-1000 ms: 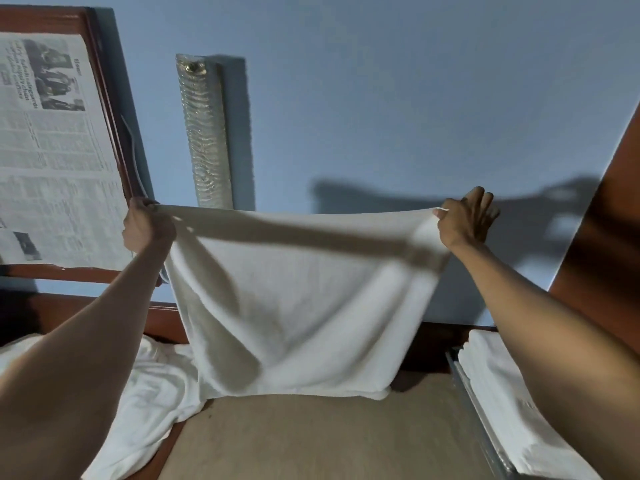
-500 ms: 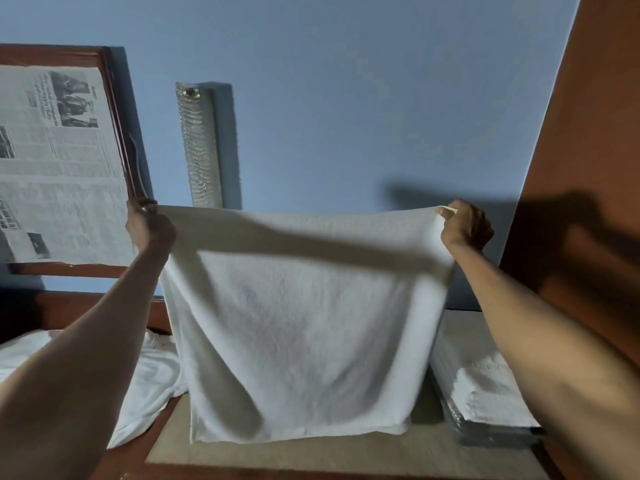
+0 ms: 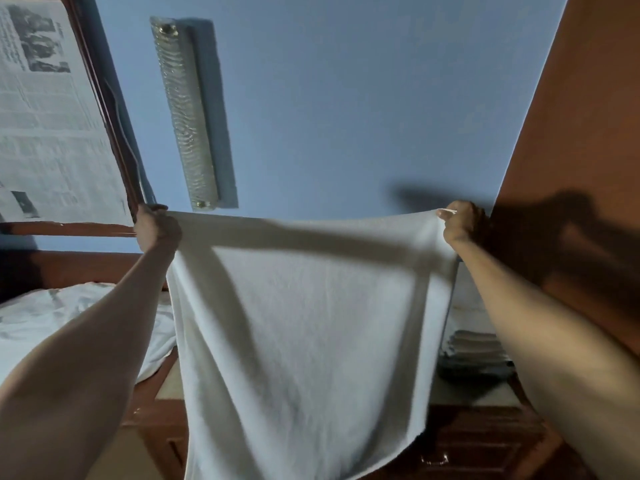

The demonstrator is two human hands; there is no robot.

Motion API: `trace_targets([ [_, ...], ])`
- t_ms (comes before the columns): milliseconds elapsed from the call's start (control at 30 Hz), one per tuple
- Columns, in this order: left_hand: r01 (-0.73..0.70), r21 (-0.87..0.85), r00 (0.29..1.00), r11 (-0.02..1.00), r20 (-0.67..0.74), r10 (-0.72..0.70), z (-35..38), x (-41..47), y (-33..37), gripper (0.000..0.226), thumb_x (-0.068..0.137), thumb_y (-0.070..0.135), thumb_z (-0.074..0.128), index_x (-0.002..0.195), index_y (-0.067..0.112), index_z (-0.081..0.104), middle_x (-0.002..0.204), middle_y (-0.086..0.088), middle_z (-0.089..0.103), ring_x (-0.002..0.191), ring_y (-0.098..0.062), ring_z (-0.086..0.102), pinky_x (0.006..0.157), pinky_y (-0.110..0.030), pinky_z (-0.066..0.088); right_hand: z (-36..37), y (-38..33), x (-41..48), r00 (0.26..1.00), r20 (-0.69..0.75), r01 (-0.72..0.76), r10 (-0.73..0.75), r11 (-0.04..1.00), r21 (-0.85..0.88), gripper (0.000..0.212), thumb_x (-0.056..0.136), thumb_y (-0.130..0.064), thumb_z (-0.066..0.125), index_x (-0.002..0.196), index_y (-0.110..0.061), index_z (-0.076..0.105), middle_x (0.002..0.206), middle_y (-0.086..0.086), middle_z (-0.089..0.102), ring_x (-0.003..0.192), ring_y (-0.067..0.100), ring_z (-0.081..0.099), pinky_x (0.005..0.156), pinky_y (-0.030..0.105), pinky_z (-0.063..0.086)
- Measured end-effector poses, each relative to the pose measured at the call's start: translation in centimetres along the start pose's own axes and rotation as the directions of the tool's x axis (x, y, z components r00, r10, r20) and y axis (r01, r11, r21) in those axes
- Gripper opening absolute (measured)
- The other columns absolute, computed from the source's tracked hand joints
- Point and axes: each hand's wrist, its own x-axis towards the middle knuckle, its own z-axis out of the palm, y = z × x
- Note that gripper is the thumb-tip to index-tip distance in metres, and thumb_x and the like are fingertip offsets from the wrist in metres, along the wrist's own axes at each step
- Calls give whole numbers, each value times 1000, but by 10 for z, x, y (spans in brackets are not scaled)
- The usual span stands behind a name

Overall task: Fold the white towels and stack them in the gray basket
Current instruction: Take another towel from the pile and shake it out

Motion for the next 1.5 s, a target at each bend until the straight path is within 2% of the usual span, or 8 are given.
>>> trace_targets([
  [167, 94, 118, 986, 989, 124, -108, 17, -10, -77, 35, 96, 10, 46, 122, 16, 68, 129, -18, 66, 121, -41, 60, 104, -42, 49, 35, 44, -41, 982, 178, -30, 58, 987, -158, 15, 93, -22, 70, 80, -16, 74, 97, 16, 72, 101, 39, 67, 79, 35, 42],
  [267, 190, 143, 958, 971, 189, -215, 38, -3, -138, 33, 90, 16, 47, 114, 19, 70, 121, -18, 69, 110, -42, 66, 94, -57, 56, 59, 70, -65, 967, 229, -69, 113, 979, -193, 20, 98, -23, 63, 78, -22, 67, 112, 18, 68, 111, 43, 61, 92, 41, 41],
  [433, 252, 288, 925, 924, 210, -317, 90, 42, -262, 29, 84, 23, 47, 106, 23, 66, 109, -18, 69, 99, -43, 68, 84, -60, 59, 100, 100, -82, 939, 318, -13, 130, 938, -345, 20, 100, -20, 58, 108, -13, 75, 121, 23, 66, 112, 46, 59, 93, 40, 42],
  [667, 187, 372, 928, 909, 238, -288, 114, 7, -216, 31, 97, 13, 48, 115, 19, 71, 120, -19, 68, 118, -40, 59, 101, -45, 51, 178, 116, -67, 938, 335, 34, 94, 933, -358, 21, 99, -12, 53, 98, -10, 74, 103, 20, 71, 98, 44, 64, 81, 38, 42],
  [867, 142, 418, 909, 897, 304, -286, 195, 54, -227, 30, 98, 8, 49, 120, 10, 68, 120, -18, 68, 110, -40, 62, 89, -43, 52, 258, 117, -13, 914, 367, 1, 173, 903, -429, 21, 98, -11, 53, 95, -10, 73, 100, 18, 72, 96, 40, 68, 78, 35, 42],
  [1000, 188, 387, 882, 903, 339, -328, 253, 92, -234, 36, 92, 13, 45, 119, 8, 69, 125, -19, 67, 116, -41, 60, 96, -43, 50, 304, 109, 30, 892, 424, 75, 157, 873, -482, 22, 98, -3, 51, 87, -13, 67, 102, 16, 70, 99, 41, 67, 74, 35, 42],
  [1233, 249, 380, 855, 891, 346, -386, 339, 164, -265, 18, 77, 10, 62, 85, 26, 63, 88, -1, 73, 86, -39, 72, 80, -55, 62, 373, 93, 93, 885, 431, 119, 174, 811, -573, 26, 97, 0, 54, 112, -13, 71, 117, 18, 68, 111, 44, 62, 91, 41, 48],
  [1500, 327, 270, 865, 906, 301, -402, 405, 180, -304, 29, 84, -8, 68, 100, 16, 66, 93, -4, 69, 93, -35, 73, 80, -49, 63, 457, 119, 132, 887, 424, 37, 181, 889, -457, 27, 97, 1, 55, 117, -8, 71, 123, 25, 65, 114, 47, 61, 93, 46, 51],
])
